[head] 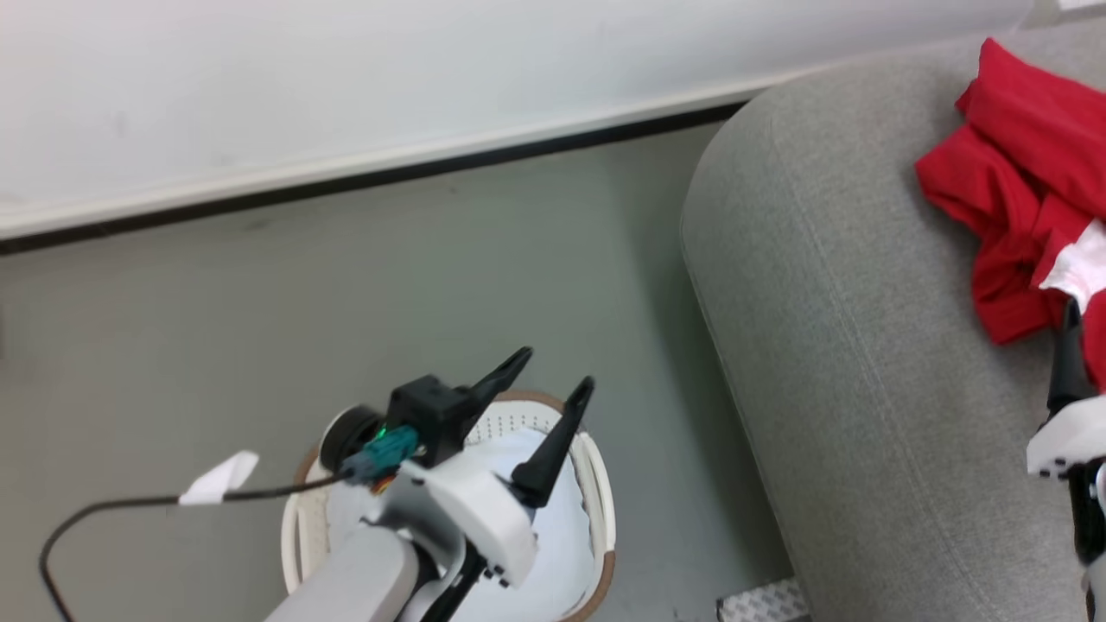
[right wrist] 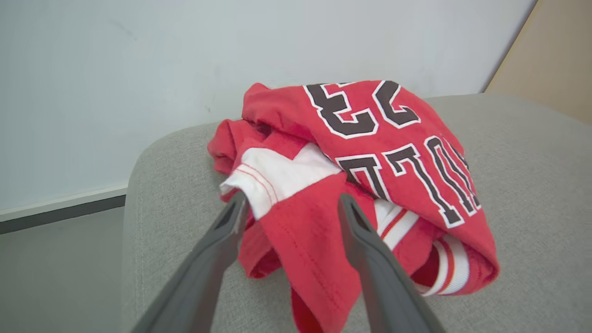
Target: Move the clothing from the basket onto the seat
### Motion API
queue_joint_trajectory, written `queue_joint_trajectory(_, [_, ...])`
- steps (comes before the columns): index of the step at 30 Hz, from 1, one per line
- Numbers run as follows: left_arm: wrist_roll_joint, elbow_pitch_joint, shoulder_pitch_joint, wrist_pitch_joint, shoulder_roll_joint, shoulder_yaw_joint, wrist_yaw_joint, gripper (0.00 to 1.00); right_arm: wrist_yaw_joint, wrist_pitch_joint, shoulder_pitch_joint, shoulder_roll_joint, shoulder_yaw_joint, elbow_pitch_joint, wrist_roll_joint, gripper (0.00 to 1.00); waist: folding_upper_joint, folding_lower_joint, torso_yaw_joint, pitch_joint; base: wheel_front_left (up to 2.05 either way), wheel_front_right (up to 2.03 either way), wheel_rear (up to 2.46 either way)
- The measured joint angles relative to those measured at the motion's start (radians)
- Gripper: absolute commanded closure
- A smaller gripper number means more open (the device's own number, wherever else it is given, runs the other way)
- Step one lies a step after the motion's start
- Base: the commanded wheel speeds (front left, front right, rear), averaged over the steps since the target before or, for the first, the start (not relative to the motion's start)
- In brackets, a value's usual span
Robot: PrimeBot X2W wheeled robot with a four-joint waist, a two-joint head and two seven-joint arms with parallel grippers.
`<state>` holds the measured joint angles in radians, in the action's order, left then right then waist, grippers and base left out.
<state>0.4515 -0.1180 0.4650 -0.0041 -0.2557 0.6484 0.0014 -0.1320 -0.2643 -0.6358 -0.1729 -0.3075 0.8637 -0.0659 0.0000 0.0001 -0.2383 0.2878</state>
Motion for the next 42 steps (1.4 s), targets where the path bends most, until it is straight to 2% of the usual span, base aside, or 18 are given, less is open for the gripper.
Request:
queue_joint_trajectory(11, [0.021, -0.060, -0.143, -0.150, -0.020, -0.079, 0.094, 0.00, 0.000, 0.000, 0.233, 0.067, 0.023, -0.321, 0.064, 0.00, 0.0001, -0.0001, 0.037, -0.126, 0.00, 0.00, 0.00])
queue_joint_trajectory(17, [0.033, -0.109, -0.215, -0.220, -0.030, -0.129, 0.143, 0.00, 0.000, 0.000, 0.352, 0.089, 0.071, -0.482, 0.093, 0.00, 0.0000, -0.0002, 0.074, -0.194, 0.00, 0.00, 0.00])
queue_joint_trajectory(24, [0.033, -0.123, -0.337, -0.257, -0.035, -0.220, 0.198, 0.00, 0.000, 0.000, 0.473, 0.115, 0.132, -0.556, 0.089, 0.00, 0.0000, -0.0003, 0.104, -0.257, 0.00, 0.00, 0.00])
queue_joint_trajectory(29, [-0.046, -0.053, -0.416, -0.259, -0.015, -0.328, 0.221, 0.00, 0.000, 0.000, 0.538, 0.123, 0.185, -0.568, 0.085, 0.00, 0.0000, -0.0003, 0.118, -0.272, 0.00, 0.00, 0.00])
queue_joint_trajectory(32, [-0.088, -0.020, -0.476, -0.259, 0.016, -0.386, 0.222, 0.00, 0.000, 0.000, 0.566, 0.123, 0.214, -0.567, 0.065, 0.00, 0.0000, -0.0003, 0.122, -0.280, 0.00, 0.00, 0.00])
queue_joint_trajectory(42, [-0.195, 0.014, -0.587, -0.259, 0.127, -0.541, 0.147, 0.00, 0.000, 0.000, 0.602, 0.124, 0.305, -0.537, 0.028, 0.00, 0.0001, -0.0002, 0.123, -0.307, 0.00, 0.00, 0.00])
